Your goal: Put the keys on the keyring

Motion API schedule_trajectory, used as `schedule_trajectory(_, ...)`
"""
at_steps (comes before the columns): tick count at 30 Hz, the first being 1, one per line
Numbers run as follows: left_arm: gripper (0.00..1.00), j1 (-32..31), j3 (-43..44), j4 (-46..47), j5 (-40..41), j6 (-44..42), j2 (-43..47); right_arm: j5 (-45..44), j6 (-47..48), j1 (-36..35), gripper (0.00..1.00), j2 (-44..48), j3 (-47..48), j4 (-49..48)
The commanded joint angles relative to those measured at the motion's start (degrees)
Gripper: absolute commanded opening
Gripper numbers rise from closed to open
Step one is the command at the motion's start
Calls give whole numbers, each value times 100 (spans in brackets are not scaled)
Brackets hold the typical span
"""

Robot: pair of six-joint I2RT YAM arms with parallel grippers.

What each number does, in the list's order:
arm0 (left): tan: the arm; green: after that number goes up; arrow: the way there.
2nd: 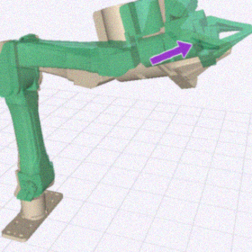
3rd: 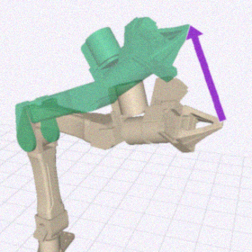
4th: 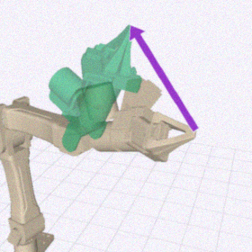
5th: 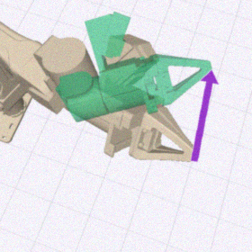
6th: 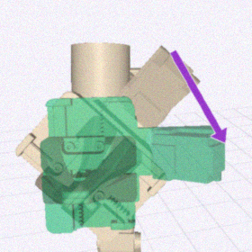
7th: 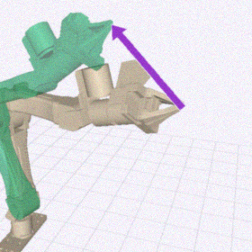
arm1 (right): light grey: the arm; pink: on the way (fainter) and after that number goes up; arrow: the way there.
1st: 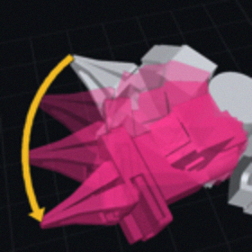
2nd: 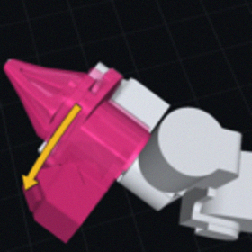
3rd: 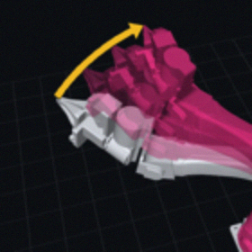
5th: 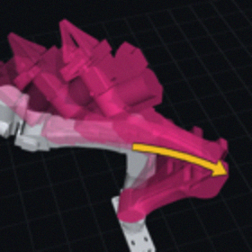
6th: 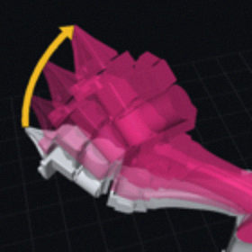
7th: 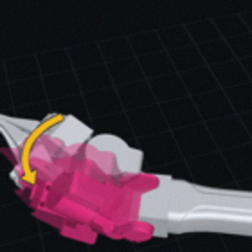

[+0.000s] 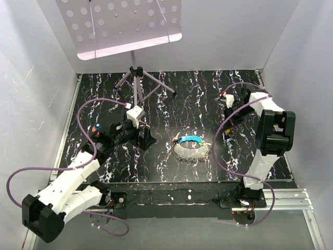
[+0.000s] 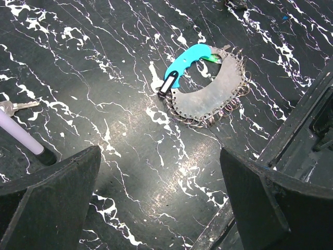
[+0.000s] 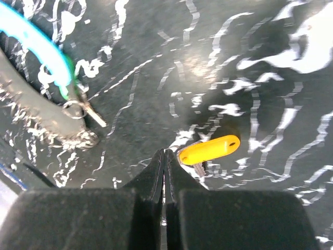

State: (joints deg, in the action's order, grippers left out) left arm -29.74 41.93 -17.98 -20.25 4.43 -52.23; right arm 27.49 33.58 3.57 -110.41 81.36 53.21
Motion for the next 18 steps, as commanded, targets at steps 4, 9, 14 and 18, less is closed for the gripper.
schedule_trajectory(4, 100, 21, -1, 66, -181, -65, 125, 398, -80, -585, 1, 521, -788, -311)
schedule_trajectory(9, 100, 21, -36, 110, -207, -56, 116, 433, -194, -735, 1, 363, -850, -241)
schedule_trajectory(14, 100, 21, -45, 137, -304, -47, 28, 354, -335, -788, 1, 231, -824, -284)
schedule_trajectory(18, 100, 21, -80, 172, -330, -21, 37, 91, -686, -788, 2, 169, -736, -504)
